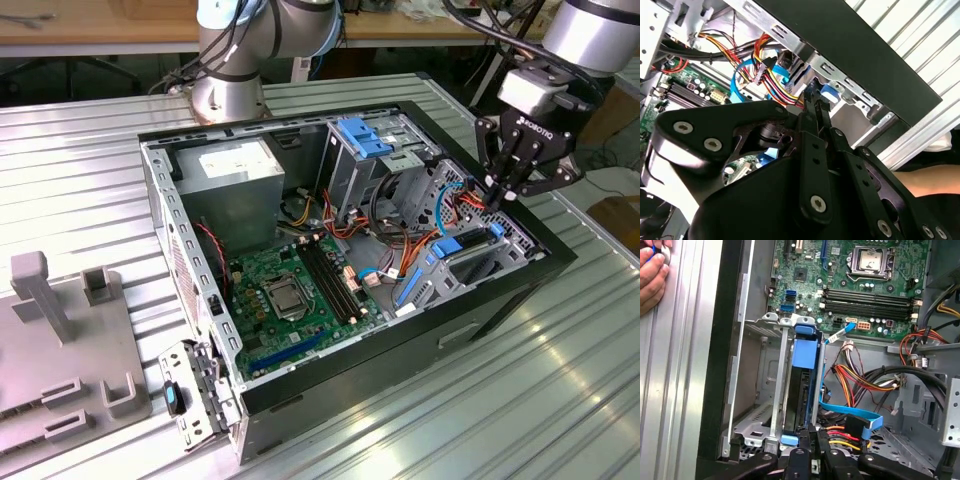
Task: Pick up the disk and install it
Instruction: 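Insert the first disk wire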
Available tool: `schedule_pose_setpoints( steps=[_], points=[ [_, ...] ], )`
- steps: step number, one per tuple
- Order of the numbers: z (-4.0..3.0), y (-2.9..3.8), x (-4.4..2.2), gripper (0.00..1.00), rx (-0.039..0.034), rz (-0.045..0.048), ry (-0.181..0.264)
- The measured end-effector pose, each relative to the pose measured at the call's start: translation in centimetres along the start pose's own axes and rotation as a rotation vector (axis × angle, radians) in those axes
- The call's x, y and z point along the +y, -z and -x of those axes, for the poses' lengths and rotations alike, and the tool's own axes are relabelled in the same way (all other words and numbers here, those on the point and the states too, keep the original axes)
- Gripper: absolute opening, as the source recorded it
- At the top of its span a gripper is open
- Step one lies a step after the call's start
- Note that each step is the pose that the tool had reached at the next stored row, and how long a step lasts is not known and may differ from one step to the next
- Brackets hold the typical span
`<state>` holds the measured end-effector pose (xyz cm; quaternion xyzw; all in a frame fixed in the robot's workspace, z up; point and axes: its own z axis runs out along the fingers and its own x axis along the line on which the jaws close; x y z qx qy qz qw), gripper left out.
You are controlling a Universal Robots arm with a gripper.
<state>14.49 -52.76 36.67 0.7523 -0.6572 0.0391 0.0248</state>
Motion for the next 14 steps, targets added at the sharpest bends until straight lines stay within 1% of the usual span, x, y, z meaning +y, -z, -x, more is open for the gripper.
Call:
schedule_pose_setpoints(
  steps=[3,4,5,6,9,10,14],
  points=[
    [-0.47,-0.08,0.07,0.17,0.0028,0.0003,-0.001],
    [-0.48,-0.1,0.13,0.17,0.0031,-0.0024,-0.001],
    [-0.47,-0.11,0.24,0.17,0.0045,-0.0111,-0.002],
    [-0.44,-0.13,0.46,0.17,0.0075,-0.0332,-0.004],
    [-0.38,-0.21,0.85,0.17,0.0131,-0.0745,-0.008],
    [-0.37,-0.27,0.85,0.17,0.0147,-0.0784,-0.016],
    [-0.37,-0.3,0.87,0.17,0.017,-0.0757,-0.05]
  ],
)
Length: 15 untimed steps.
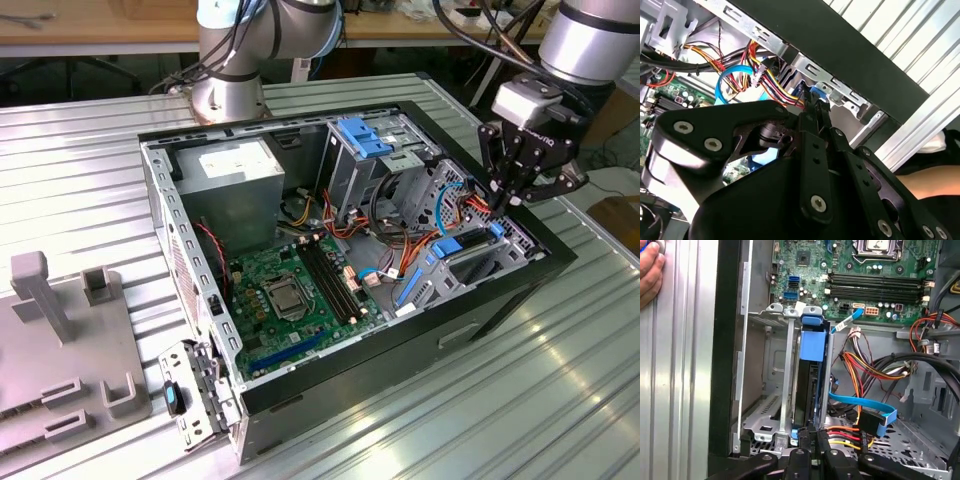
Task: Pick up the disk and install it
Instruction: 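Insert the first disk wire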
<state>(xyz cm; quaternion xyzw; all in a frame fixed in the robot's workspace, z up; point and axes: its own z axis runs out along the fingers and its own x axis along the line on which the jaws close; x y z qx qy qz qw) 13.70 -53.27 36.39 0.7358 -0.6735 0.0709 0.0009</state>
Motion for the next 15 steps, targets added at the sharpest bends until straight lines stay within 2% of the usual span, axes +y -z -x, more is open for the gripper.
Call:
schedule_pose_setpoints(
  steps=[2,4,5,7,11,15],
  points=[
    [0.03,0.02,0.22,0.17,0.002,0.0018,-0.019],
    [0.1,0.09,1.1,0.17,0.0019,0.0004,-0.02],
    [0.11,0.1,1.3,0.17,0.0013,-0.0002,-0.02],
    [0.12,0.08,1.32,0.17,-0.0003,-0.0004,-0.02],
    [0.22,-0.63,1.39,0.17,-0.0019,-0.0006,-0.02],
    [0.26,-0.71,1.76,0.17,-0.0022,-0.0006,-0.019]
  ],
)
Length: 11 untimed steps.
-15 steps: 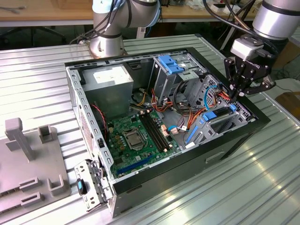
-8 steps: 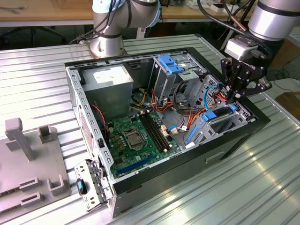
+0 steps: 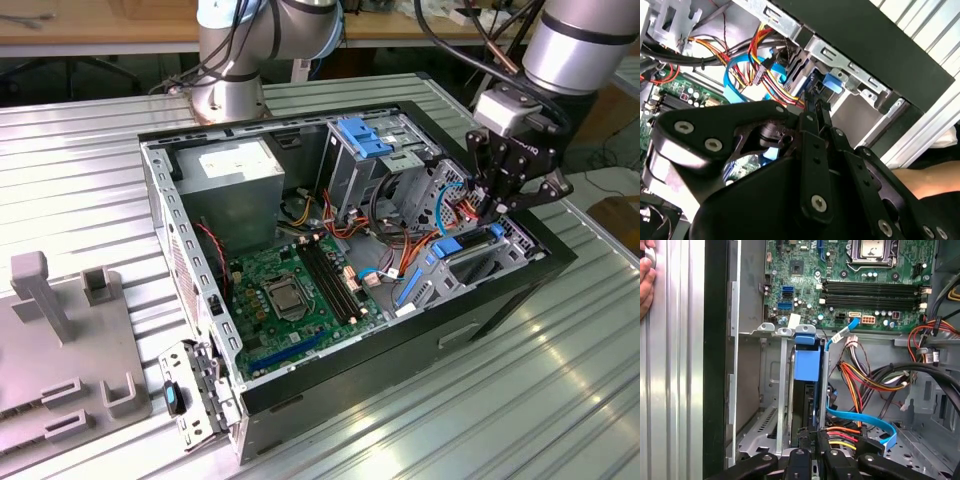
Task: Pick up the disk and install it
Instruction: 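Insert the first disk wire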
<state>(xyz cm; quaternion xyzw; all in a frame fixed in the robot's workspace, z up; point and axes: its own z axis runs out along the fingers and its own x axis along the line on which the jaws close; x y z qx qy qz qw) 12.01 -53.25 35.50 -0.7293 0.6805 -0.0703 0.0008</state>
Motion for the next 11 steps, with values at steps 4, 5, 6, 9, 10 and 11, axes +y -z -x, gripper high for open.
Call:
schedule_pose_setpoints(
  steps=[4,5,6,9,10,11],
  points=[
    [-0.01,-0.28,0.04,0.17,0.0006,0.0006,-0.005],
    [-0.05,-0.38,0.05,0.17,0.0007,0.0006,-0.005],
    [-0.13,-0.48,0.08,0.17,0.0003,0.0003,-0.003],
    [-0.11,-0.63,0.21,0.17,-0.0017,-0.0019,0.019],
    [-0.14,-0.68,0.22,0.17,-0.002,-0.0021,0.021],
    [-0.17,-0.7,0.23,0.17,-0.002,-0.0021,0.021]
  ],
)
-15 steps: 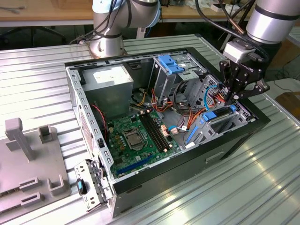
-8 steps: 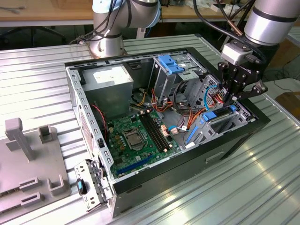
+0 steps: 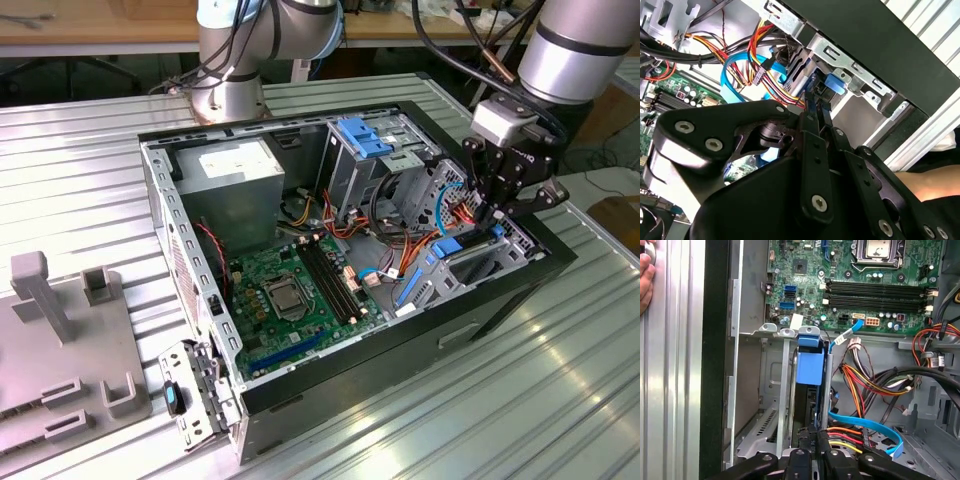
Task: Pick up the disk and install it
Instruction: 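Insert the first disk wire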
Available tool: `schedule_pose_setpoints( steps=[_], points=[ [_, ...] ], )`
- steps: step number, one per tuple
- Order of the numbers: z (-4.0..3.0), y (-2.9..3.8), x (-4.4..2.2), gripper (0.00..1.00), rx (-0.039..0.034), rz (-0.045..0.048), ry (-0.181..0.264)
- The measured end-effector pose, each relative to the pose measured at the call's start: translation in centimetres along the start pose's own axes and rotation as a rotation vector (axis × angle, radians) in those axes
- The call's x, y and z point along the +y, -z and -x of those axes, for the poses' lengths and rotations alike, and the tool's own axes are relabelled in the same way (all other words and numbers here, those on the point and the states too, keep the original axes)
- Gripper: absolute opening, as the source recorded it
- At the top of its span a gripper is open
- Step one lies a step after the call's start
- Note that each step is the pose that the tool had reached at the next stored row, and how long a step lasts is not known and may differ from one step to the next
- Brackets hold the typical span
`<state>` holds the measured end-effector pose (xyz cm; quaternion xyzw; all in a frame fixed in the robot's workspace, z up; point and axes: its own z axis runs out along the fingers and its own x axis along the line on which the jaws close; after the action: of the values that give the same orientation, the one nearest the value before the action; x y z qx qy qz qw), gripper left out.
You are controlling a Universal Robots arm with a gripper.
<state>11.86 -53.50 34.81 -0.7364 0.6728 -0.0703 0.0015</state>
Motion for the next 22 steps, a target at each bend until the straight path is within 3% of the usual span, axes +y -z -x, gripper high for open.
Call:
schedule_pose_setpoints(
  steps=[22],
  points=[
    [-0.17,-0.35,0.12,0.17,0.0,-0.0001,0.0]
  ],
)
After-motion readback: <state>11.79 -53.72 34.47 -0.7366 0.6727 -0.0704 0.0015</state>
